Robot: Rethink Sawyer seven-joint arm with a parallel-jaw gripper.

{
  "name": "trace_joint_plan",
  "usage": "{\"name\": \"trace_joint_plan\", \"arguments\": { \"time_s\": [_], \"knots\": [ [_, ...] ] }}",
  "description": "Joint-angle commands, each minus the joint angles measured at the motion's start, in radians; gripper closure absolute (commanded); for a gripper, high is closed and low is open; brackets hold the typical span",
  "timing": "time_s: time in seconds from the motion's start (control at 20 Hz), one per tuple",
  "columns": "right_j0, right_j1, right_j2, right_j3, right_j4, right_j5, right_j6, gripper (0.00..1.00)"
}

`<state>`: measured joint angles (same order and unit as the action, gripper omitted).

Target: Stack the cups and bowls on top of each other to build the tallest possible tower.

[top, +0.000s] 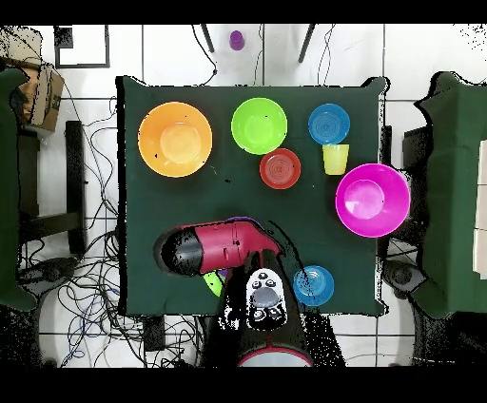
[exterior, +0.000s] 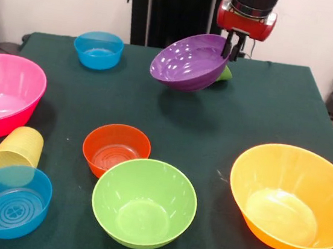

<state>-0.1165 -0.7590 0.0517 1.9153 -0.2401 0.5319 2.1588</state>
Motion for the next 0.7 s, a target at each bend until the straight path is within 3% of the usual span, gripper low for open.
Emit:
{"name": "trace_joint_plan", "arguments": {
  "time_s": [0.05, 0.4, 0.7],
  "knots": [
    [-0.130, -0.059, 0.157, 0.117, -0.068, -0.164, -0.103, 1.00],
    [-0.123, -0.061, 0.158, 0.118, -0.105, -0.175, -0.063, 1.00],
    [-0.156, -0.229, 0.214, 0.204, -0.036, -0.055, -0.101, 1.00]
  ]
}}
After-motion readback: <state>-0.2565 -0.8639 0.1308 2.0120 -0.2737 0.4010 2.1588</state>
